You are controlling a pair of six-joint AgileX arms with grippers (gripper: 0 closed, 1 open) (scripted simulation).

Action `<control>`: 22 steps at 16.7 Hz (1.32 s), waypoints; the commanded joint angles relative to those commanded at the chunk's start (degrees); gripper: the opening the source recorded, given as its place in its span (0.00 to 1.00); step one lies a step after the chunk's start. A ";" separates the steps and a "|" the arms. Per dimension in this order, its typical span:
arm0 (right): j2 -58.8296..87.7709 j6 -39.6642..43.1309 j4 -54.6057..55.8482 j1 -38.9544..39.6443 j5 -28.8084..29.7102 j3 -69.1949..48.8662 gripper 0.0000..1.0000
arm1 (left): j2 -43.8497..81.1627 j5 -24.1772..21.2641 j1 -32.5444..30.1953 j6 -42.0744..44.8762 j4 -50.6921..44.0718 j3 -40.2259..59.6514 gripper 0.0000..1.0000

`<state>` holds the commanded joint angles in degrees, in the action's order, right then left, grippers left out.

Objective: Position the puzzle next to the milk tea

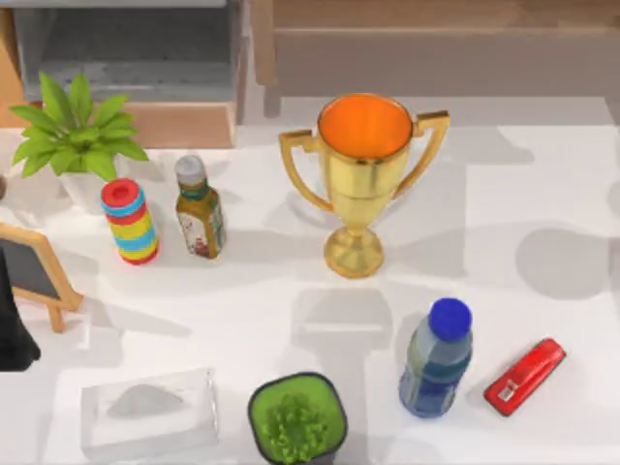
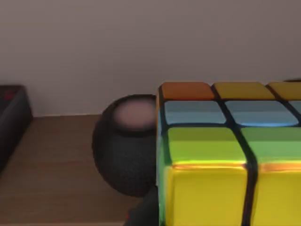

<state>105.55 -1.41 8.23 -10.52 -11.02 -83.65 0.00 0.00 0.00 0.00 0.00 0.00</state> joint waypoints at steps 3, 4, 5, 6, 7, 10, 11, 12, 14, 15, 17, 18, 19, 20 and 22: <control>-1.21 -1.89 -19.86 6.28 2.63 -4.61 0.00 | 0.00 0.00 0.00 0.00 0.00 0.00 1.00; -0.90 -2.71 -26.41 8.66 3.48 -6.08 0.00 | 0.00 0.00 0.00 0.00 0.00 0.00 1.00; -0.33 -3.60 -32.82 11.07 4.30 -7.44 0.00 | 0.00 0.00 0.00 0.00 0.00 0.00 1.00; 0.49 -4.57 -38.99 13.41 5.10 -8.64 0.00 | 0.00 0.00 0.00 0.00 0.00 0.00 1.00; 1.58 -5.60 -44.83 15.59 5.90 -9.69 0.00 | 0.00 0.00 0.00 0.00 0.00 0.00 1.00; 6.41 -8.91 -59.43 20.78 8.20 -11.77 0.00 | 0.00 0.00 0.00 0.00 0.00 0.00 1.00; 8.23 -10.01 -63.19 22.03 8.90 -12.06 0.00 | 0.00 0.00 0.00 0.00 0.00 0.00 1.00; 9.93 -11.06 -66.41 23.03 9.56 -12.19 0.00 | 0.00 0.00 0.00 0.00 0.00 0.00 1.00; 12.55 -12.88 -71.26 24.36 10.64 -12.08 0.00 | 0.00 0.00 0.00 0.00 0.00 0.00 1.00; 13.39 -13.54 -72.83 24.75 11.00 -11.95 0.00 | 0.00 0.00 0.00 0.00 0.00 0.00 1.00; 14.10 -14.15 -74.15 25.10 11.32 -11.80 0.00 | 0.00 0.00 0.00 0.00 0.00 0.00 1.00; 14.10 -14.15 -74.15 25.10 11.32 -11.80 0.00 | 0.00 0.00 0.00 0.00 0.00 0.00 1.00; 14.10 -14.15 -74.15 25.10 11.32 -11.80 0.00 | 0.00 0.00 0.00 0.00 0.00 0.00 1.00; 14.10 -14.15 -74.15 25.10 11.32 -11.80 0.00 | 0.00 0.00 0.00 0.00 0.00 0.00 1.00; 13.95 -14.19 -74.03 24.81 11.17 -11.80 0.00 | 0.00 0.00 0.00 0.00 0.00 0.00 1.00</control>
<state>119.50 -15.60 -65.80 14.29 0.15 -95.45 0.00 0.00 0.00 0.00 0.00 0.00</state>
